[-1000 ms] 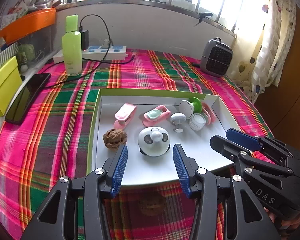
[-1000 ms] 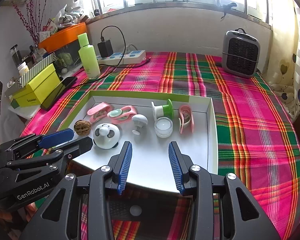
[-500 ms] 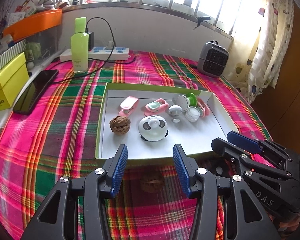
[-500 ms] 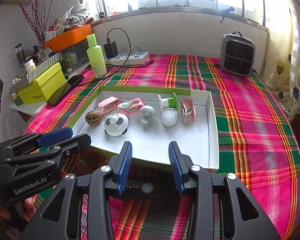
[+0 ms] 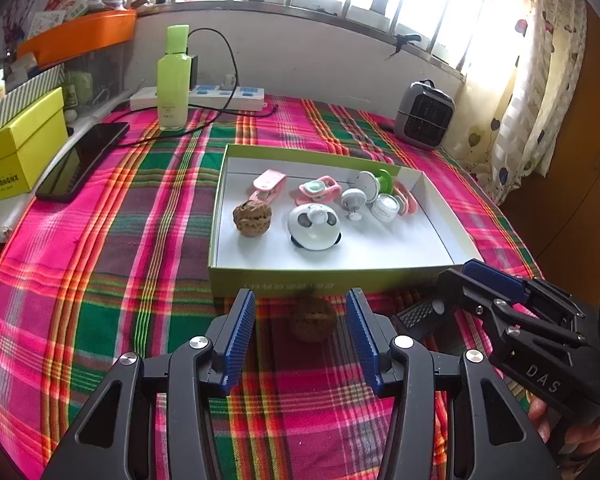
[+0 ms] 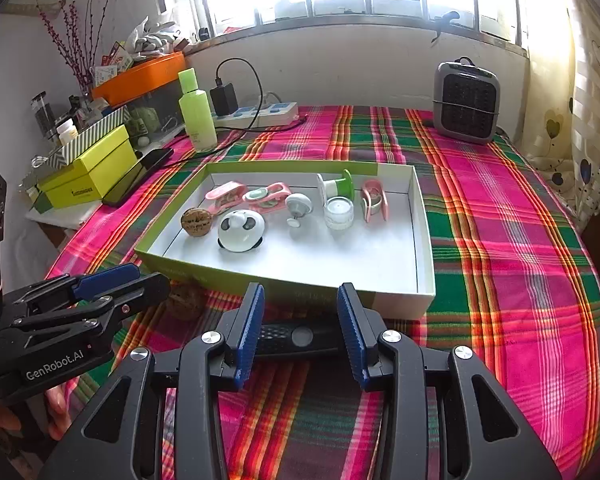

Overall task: Organize objects
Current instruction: 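Withdraw both open tools from the tray toward the black remote and walnut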

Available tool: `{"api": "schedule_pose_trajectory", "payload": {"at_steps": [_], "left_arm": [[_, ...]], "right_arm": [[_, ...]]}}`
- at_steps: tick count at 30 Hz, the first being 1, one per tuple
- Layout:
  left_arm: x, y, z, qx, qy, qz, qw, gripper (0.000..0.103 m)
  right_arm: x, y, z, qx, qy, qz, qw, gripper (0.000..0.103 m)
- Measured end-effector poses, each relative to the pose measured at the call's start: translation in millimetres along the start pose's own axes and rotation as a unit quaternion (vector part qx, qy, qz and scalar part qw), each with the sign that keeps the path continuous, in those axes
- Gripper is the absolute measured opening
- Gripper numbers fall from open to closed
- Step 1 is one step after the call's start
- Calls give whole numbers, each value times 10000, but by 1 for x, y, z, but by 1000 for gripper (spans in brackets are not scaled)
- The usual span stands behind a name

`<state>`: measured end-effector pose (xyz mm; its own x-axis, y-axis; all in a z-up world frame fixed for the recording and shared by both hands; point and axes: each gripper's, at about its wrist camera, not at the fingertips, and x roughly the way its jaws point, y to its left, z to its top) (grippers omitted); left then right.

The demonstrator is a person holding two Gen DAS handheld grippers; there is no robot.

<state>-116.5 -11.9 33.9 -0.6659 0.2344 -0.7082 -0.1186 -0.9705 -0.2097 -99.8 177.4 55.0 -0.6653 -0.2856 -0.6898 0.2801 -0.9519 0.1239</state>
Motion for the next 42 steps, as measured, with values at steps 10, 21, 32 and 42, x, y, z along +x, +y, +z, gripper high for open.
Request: {"api": "schedule_pose_trajectory", "payload": {"at_steps": [10,21,32,42], "left_arm": [[4,10,-18,-70,184,-200,9996,46],[16,3,-21,62,330,-182,9993,46],[30,-1,-10,165,314,-35,9994,46],[31,4,-9,93,222,38,9997,46]], "right_arm": [[-3,1,-14,92,84,-5,9999,40],[1,1,-23,135,199,-21,9997,40],[3,-1,-25,184,239,-60,9995,40],[6,13,-22,45,234,-183,9995,40]]}}
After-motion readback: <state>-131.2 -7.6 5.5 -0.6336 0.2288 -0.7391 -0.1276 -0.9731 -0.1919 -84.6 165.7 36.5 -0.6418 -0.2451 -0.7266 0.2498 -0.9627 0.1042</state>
